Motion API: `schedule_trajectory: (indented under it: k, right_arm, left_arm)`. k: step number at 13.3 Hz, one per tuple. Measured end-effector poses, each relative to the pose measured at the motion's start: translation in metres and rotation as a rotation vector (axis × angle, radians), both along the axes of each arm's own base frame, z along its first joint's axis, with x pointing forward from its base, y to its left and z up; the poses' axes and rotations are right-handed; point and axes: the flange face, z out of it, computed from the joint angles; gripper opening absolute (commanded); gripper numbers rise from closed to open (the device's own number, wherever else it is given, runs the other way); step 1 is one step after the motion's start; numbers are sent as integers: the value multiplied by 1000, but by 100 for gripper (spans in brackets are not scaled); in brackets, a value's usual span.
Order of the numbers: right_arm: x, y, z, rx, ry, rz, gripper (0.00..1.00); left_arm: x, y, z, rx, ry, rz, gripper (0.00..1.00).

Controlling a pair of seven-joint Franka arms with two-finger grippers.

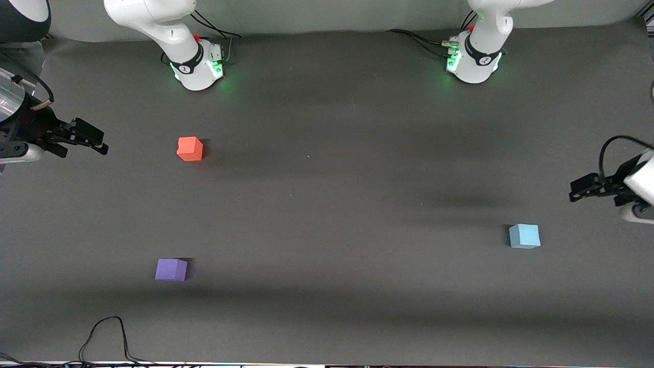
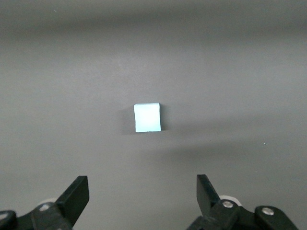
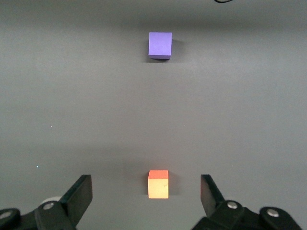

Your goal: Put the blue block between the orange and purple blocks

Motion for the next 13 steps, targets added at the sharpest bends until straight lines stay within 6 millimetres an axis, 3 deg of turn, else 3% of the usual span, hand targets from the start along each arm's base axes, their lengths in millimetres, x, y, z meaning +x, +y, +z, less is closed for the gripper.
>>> schedule_trajectory:
  k: [5,8,10,13]
  right_arm:
    - [0,0,0,0,1,0,100]
    - [0,0,0,0,1,0,100]
    - [0,0,-1,0,1,0,100]
    - [0,0,-1,0,1,0,100]
  left_arm:
    - [42,10,-136,-2,7,11,100]
    - [51,10,-214,-4,7,11,100]
    - [50,10,-248,-4,4,12,100]
    - [43,8,-274,-5,6,10,100]
